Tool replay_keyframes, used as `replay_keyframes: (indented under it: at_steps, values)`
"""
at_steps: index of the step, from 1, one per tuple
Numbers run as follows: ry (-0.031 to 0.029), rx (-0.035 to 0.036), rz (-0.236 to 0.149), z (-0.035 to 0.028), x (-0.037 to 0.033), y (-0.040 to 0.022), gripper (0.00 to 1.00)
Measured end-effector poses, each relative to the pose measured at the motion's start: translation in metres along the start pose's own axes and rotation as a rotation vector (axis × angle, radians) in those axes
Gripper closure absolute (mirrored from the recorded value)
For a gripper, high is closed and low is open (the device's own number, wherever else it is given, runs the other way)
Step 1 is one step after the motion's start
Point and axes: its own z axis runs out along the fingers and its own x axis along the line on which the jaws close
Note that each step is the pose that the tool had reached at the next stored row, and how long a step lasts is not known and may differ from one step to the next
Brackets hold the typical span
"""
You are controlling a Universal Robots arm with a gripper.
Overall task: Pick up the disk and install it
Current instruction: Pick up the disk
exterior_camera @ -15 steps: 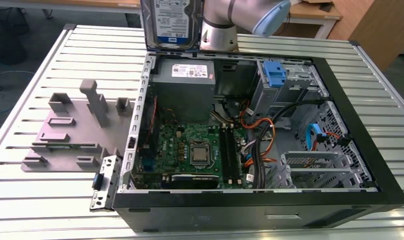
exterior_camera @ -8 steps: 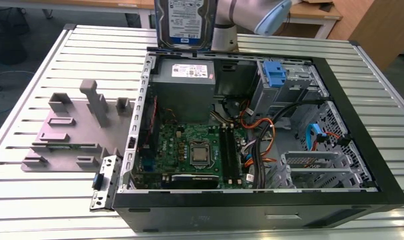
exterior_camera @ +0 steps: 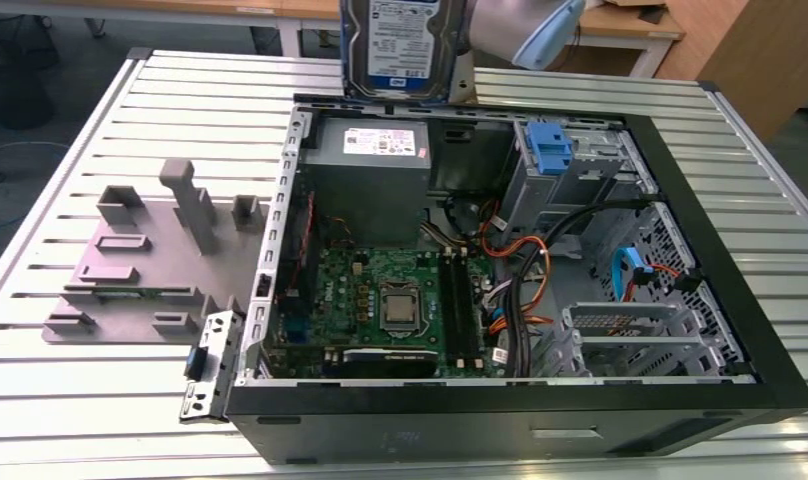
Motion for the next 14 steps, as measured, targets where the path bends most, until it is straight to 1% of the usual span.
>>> replay_keyframes:
  at_steps: [11, 14]
  values:
    - [0.0000, -0.0001, 0.000, -0.0003, -0.0012, -0.0371, 0.65]
    - [0.0000, -0.0002, 0.000, -0.0004, -0.0016, -0.0464, 0.65]
